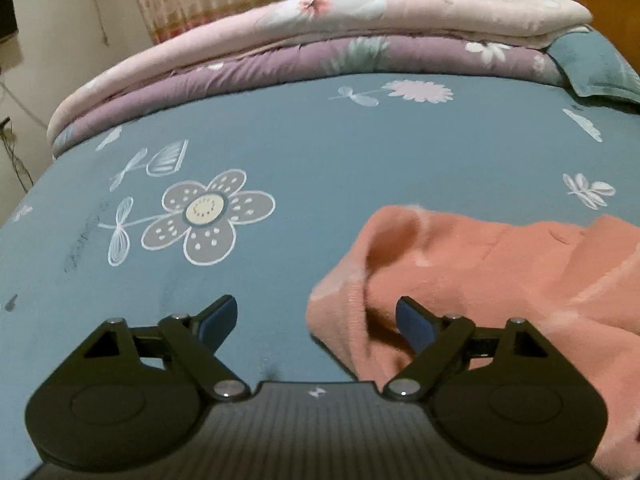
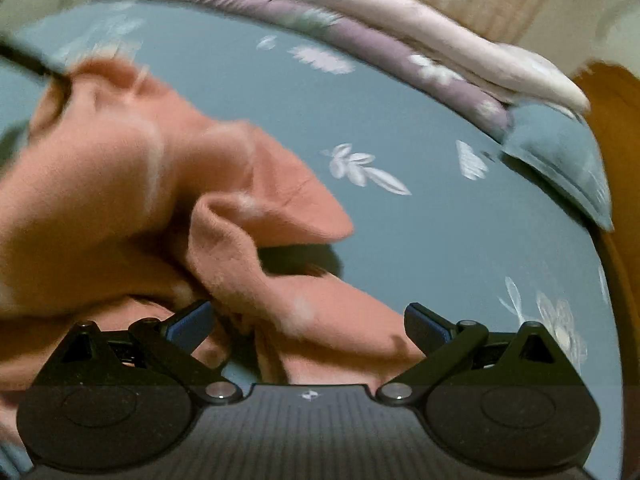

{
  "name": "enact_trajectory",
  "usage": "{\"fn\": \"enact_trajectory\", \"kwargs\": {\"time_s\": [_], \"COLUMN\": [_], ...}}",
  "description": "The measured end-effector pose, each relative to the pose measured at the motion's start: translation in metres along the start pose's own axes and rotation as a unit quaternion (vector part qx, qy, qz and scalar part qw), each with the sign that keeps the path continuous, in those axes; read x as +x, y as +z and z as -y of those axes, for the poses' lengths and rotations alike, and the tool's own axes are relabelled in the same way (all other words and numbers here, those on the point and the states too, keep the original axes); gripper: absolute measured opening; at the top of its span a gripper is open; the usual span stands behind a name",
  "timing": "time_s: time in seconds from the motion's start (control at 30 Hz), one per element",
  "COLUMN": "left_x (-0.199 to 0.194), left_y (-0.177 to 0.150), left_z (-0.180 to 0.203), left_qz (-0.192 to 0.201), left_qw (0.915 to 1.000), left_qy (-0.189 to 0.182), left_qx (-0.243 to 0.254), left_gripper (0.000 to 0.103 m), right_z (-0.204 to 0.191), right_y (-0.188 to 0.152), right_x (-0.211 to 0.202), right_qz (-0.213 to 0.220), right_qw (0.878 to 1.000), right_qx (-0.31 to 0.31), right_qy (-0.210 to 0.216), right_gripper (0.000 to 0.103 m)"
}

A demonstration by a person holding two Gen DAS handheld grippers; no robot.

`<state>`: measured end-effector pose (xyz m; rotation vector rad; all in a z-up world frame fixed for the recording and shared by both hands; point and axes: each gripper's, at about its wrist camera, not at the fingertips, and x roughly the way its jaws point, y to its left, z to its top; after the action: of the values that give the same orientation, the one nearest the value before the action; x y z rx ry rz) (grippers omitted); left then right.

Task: Fold clothes

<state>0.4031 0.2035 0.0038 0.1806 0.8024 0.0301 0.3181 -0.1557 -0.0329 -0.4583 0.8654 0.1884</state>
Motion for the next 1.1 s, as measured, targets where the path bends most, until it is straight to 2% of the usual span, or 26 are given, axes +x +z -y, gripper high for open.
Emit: {"fn": "enact_trajectory", "kwargs": {"time_s": [0.1, 0.17, 0.27, 0.4, 0.43, 0.47, 0.53, 0.6, 0.73, 0.9, 1.1], "left_x": [-0.011, -0.016, -0.02, -0.02, -0.02, -0.019, -0.018, -0.016, -0.017, -0.021, -0.012], "left_y": [-0.004, -0.007, -0.012, -0.015, -0.015, -0.015, -0.013, -0.009, -0.004, -0.008, -0.011], "left_z": [0.009, 0.014, 0.019, 0.023, 0.024, 0.026, 0.032, 0.039, 0.054, 0.064, 0.075], "left_qz": [0.001, -0.004, -0.012, -0.024, -0.027, -0.028, -0.031, -0.031, -0.028, -0.026, -0.038], "left_qw": [0.9999, 0.9999, 0.9998, 0.9996, 0.9996, 0.9995, 0.9995, 0.9995, 0.9992, 0.9985, 0.9979], "left_qy": [0.009, 0.008, 0.007, 0.014, 0.013, 0.011, 0.007, 0.007, 0.001, -0.003, -0.007], "left_qx": [0.011, 0.012, 0.012, 0.002, -0.001, -0.002, 0.0, 0.008, 0.027, 0.049, 0.052], "left_gripper": [0.087, 0.087, 0.087, 0.087, 0.087, 0.087, 0.087, 0.087, 0.087, 0.092, 0.092], "right_z": [-0.003, 0.005, 0.028, 0.064, 0.074, 0.081, 0.088, 0.077, 0.053, 0.047, 0.033], "right_y": [0.005, 0.01, 0.011, 0.002, -0.001, -0.003, -0.005, -0.005, -0.001, -0.005, -0.009], "right_x": [0.023, 0.029, 0.037, 0.041, 0.039, 0.038, 0.036, 0.039, 0.047, 0.027, 0.041], "right_qz": [0.01, 0.027, 0.03, 0.014, 0.012, 0.013, 0.015, 0.013, 0.006, -0.012, -0.031], "right_qw": [1.0, 0.999, 0.999, 0.993, 0.99, 0.989, 0.988, 0.992, 0.998, 0.995, 0.992], "right_qx": [-0.022, -0.01, 0.029, 0.089, 0.11, 0.131, 0.151, 0.122, 0.059, -0.006, -0.074], "right_qy": [0.016, 0.02, 0.002, -0.079, -0.088, -0.07, -0.006, 0.031, 0.038, 0.102, 0.093], "right_gripper": [0.103, 0.103, 0.103, 0.103, 0.103, 0.103, 0.103, 0.103, 0.103, 0.103, 0.103]}}
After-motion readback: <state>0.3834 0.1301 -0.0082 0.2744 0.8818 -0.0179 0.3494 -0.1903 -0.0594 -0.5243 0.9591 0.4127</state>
